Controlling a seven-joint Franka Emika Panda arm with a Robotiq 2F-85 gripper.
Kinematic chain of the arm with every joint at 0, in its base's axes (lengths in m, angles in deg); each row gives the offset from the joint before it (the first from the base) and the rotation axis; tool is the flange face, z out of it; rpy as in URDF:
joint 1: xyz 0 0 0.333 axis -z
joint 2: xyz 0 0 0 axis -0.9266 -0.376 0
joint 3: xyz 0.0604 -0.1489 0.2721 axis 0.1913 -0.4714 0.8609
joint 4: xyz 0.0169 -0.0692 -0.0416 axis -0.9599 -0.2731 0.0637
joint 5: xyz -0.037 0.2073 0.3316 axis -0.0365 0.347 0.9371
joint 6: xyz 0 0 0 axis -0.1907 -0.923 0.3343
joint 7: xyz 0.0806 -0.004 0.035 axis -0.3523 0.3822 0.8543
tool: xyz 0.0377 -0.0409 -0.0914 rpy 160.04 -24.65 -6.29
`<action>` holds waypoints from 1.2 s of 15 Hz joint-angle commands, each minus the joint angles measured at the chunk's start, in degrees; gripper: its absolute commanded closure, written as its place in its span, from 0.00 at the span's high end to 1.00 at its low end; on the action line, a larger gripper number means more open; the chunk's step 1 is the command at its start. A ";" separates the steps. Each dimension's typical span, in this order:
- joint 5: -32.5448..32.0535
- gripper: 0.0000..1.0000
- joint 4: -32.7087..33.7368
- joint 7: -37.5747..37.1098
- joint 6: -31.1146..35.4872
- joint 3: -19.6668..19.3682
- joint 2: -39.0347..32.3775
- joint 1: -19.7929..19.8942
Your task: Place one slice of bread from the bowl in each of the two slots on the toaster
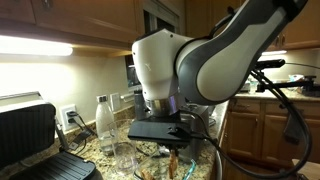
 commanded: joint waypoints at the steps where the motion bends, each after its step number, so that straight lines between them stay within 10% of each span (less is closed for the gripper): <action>1: -1.96 0.08 -1.65 -3.19 -4.29 0.02 5.38 -0.70; 18: -11.19 0.08 7.16 -1.80 -23.76 1.84 14.64 2.61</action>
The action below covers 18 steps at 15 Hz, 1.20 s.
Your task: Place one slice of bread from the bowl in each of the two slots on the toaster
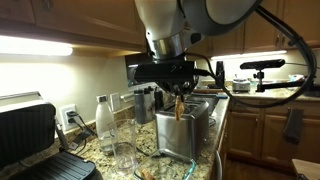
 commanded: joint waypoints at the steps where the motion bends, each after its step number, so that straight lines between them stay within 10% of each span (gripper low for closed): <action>1: -2.81 0.08 1.89 0.46 -3.94 0.39 1.19 1.82; 18: -8.23 0.08 0.84 1.77 -3.40 -3.99 -0.36 6.86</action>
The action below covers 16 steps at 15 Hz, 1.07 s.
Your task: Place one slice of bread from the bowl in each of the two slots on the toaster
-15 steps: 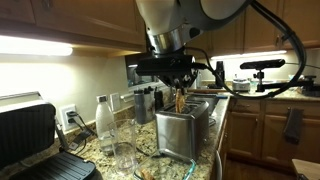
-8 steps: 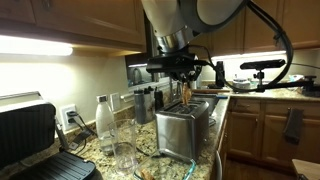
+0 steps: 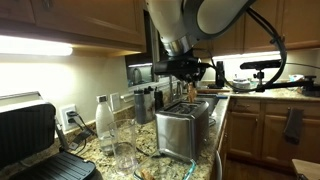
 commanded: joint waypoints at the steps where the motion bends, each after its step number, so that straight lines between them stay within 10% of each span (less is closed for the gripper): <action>1: -1.19 0.08 -1.61 0.16 2.01 -1.05 -0.40 0.44; 16: -0.68 0.08 -2.24 -0.63 13.79 -5.20 -5.72 2.15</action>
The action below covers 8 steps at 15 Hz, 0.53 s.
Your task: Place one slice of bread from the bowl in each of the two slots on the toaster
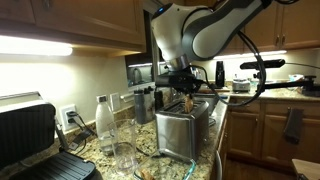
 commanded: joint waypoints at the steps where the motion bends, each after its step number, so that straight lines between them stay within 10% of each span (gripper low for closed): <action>1: -0.60 0.08 -1.73 -0.54 3.74 -0.85 0.01 0.62; 3: -0.58 0.08 -1.86 -0.51 4.56 -0.99 -0.44 0.68; 4: -0.54 0.38 -1.93 -0.51 4.92 -1.04 -0.61 0.69; 8: -0.44 0.58 -2.22 -0.39 5.01 -0.98 -0.42 0.55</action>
